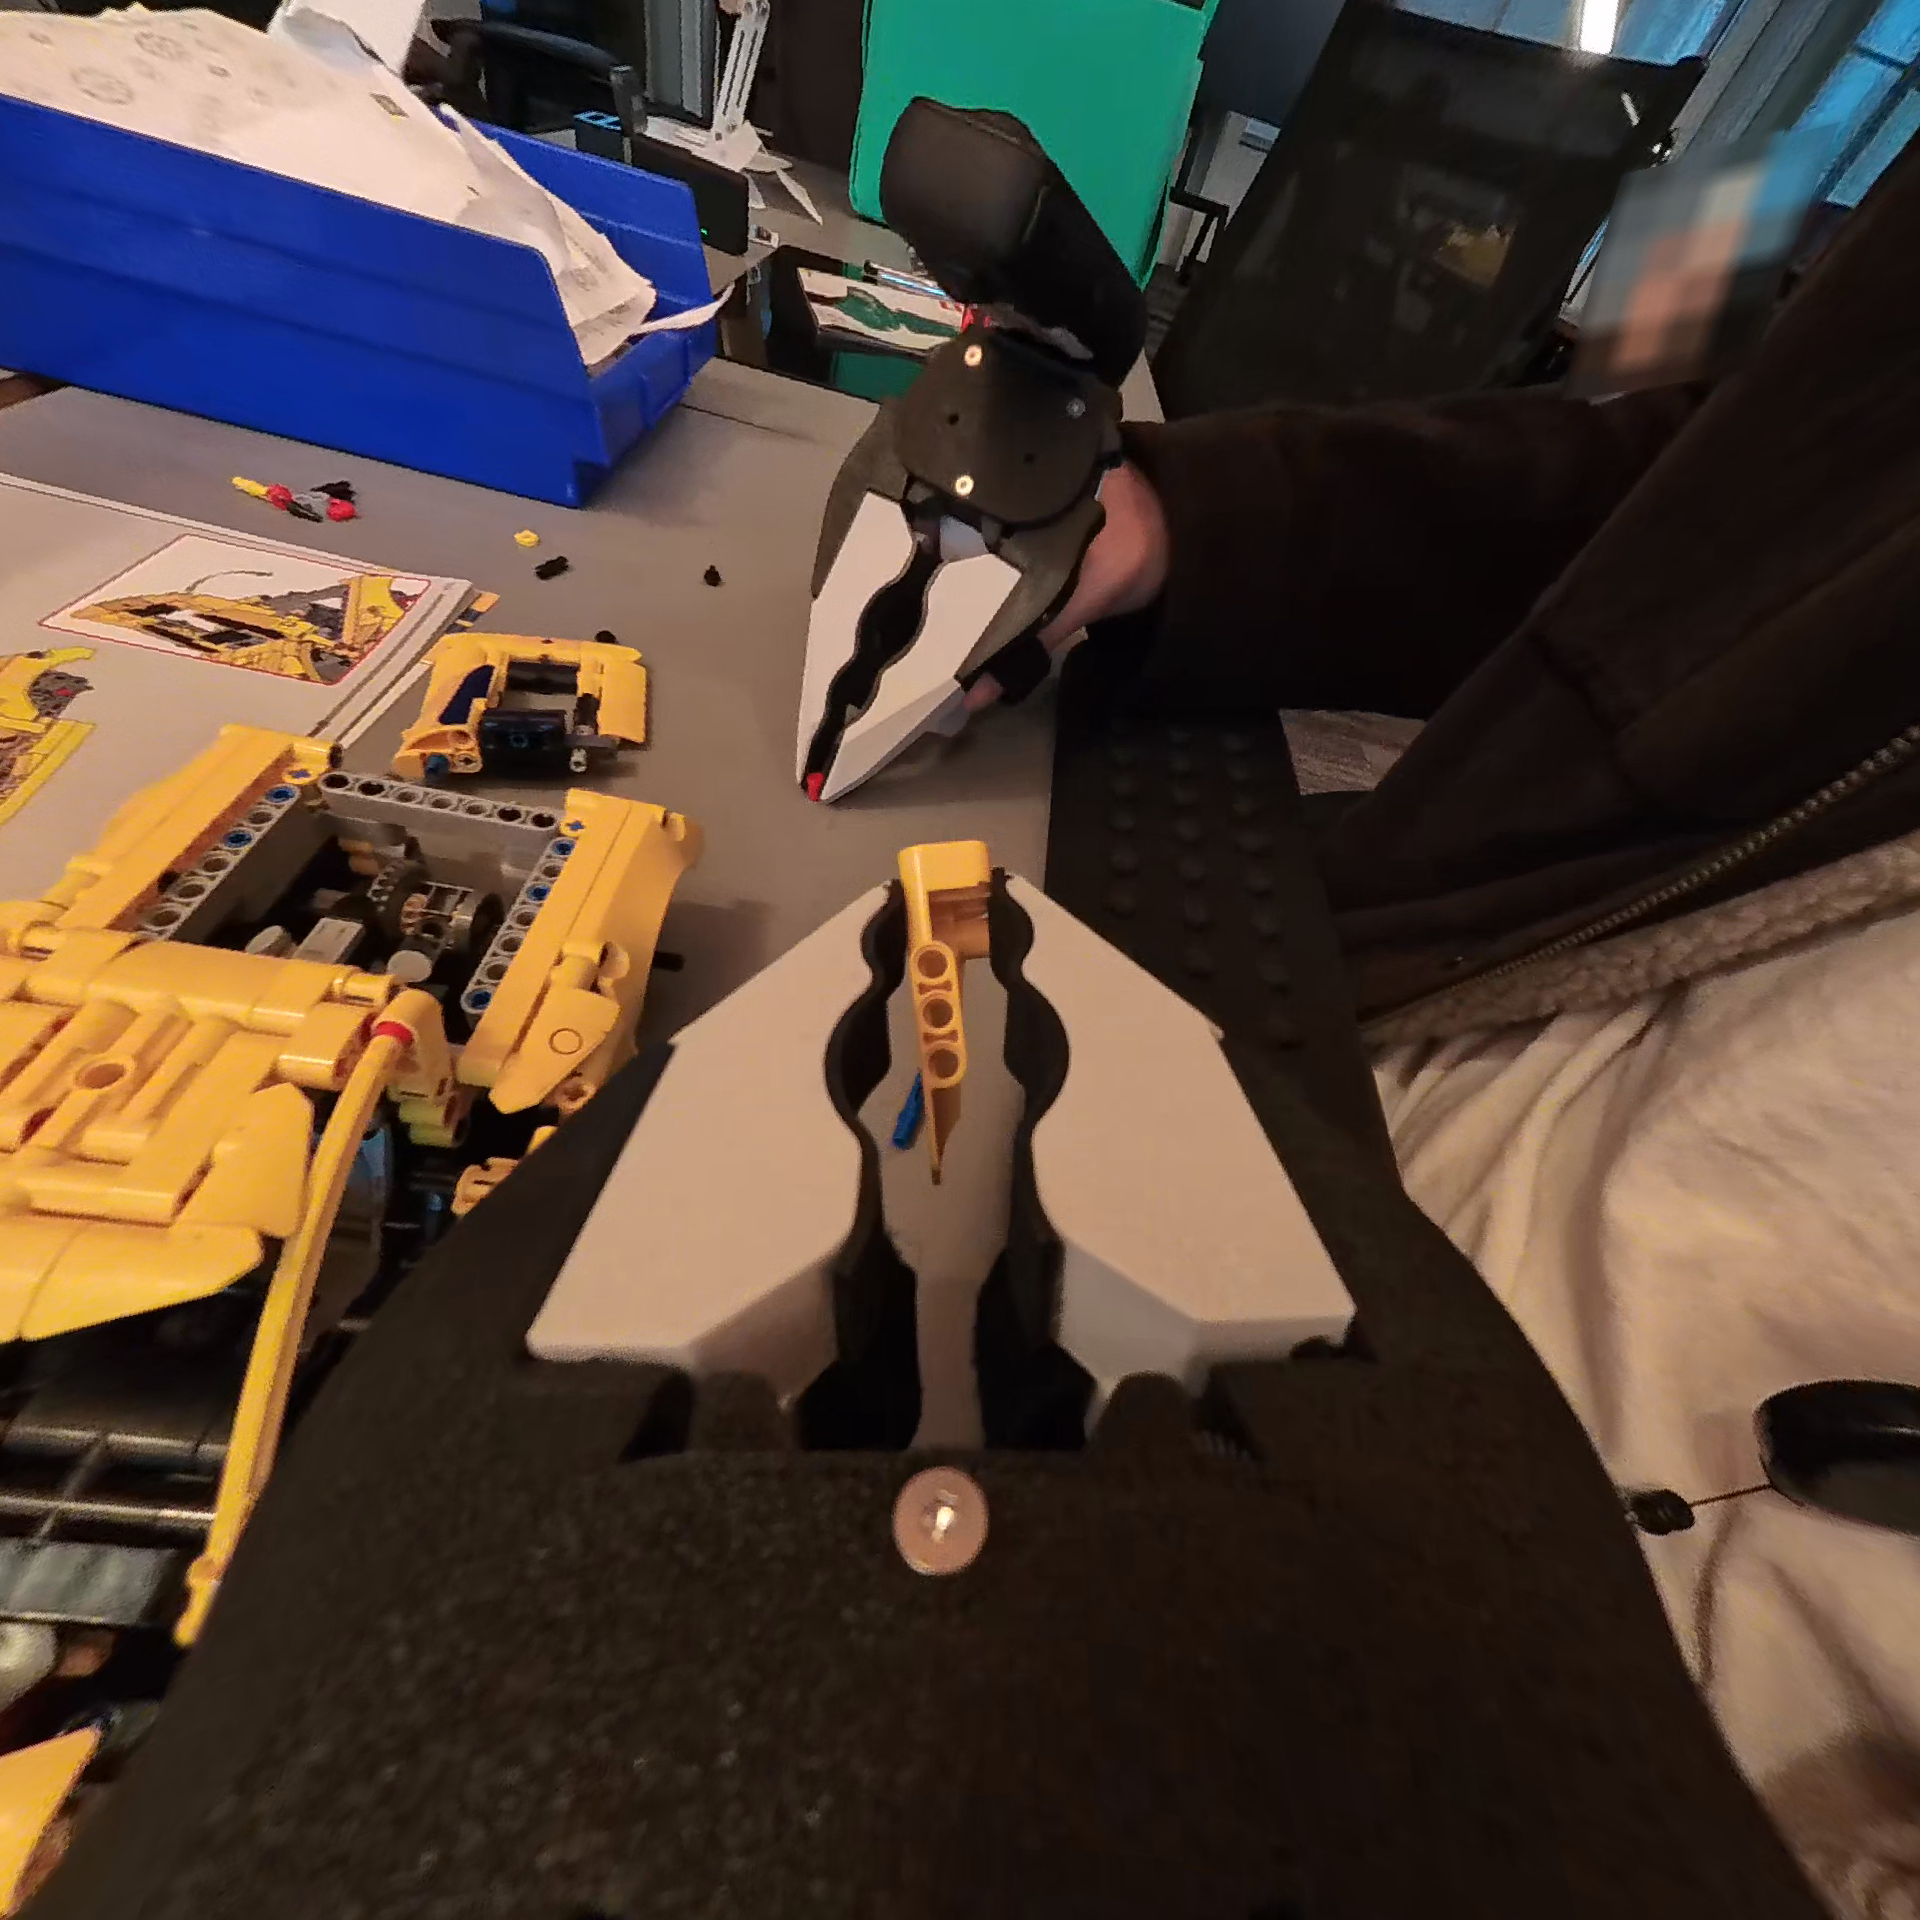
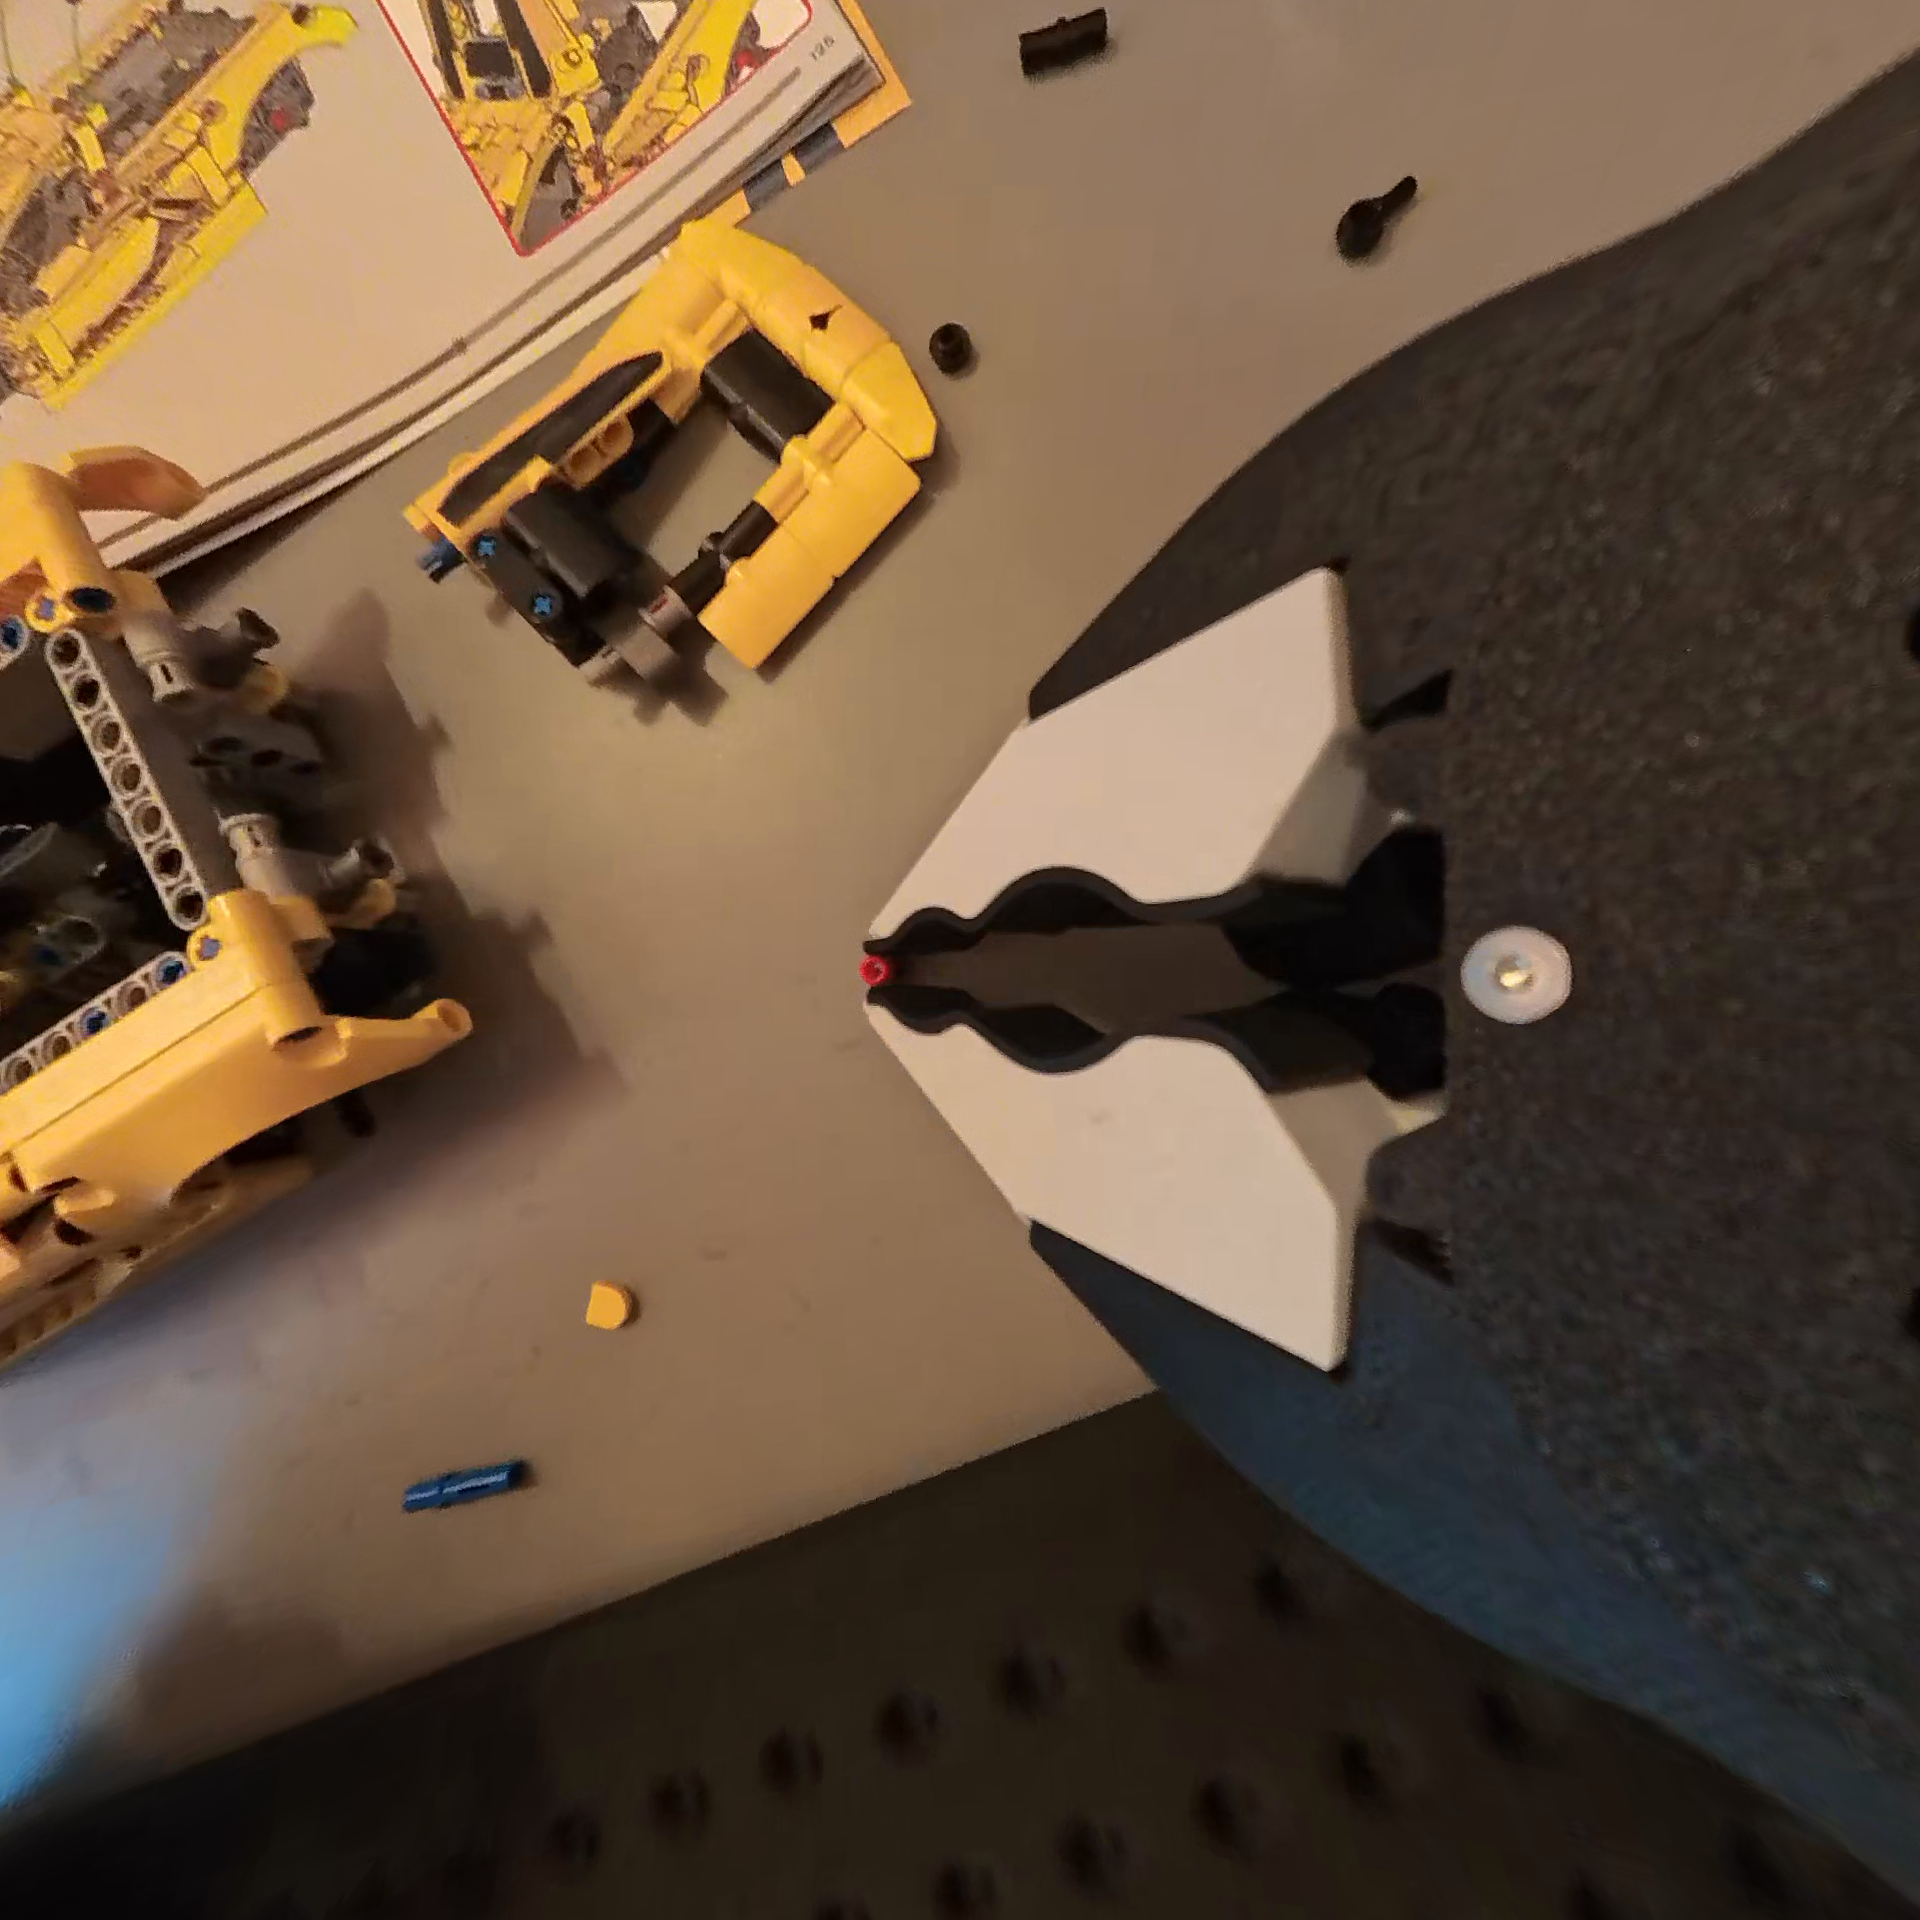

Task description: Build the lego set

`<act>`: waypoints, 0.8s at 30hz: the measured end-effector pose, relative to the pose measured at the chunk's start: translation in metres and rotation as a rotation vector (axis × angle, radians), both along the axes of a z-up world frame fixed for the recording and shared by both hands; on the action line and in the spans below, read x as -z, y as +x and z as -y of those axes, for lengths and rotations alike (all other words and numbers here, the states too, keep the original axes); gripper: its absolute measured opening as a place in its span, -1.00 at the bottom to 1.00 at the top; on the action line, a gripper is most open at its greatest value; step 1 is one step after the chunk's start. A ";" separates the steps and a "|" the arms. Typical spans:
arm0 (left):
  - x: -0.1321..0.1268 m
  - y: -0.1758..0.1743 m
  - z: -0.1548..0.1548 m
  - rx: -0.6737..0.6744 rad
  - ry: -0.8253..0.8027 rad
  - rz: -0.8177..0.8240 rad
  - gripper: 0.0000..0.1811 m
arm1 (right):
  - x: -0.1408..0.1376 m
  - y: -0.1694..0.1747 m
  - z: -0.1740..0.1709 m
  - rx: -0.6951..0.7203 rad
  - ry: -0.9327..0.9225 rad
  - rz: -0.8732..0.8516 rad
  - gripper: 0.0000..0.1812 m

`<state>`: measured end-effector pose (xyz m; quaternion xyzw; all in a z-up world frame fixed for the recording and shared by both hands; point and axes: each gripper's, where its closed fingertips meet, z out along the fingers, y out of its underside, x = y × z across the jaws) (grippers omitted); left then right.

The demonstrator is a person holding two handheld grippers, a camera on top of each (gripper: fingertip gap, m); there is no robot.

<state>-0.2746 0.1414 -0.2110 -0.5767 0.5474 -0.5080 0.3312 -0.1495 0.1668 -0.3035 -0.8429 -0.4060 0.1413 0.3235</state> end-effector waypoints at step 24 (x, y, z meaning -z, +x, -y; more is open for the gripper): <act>0.002 0.001 0.002 0.009 -0.003 -0.011 -0.84 | -0.001 -0.002 0.004 -0.030 -0.037 -0.004 -0.78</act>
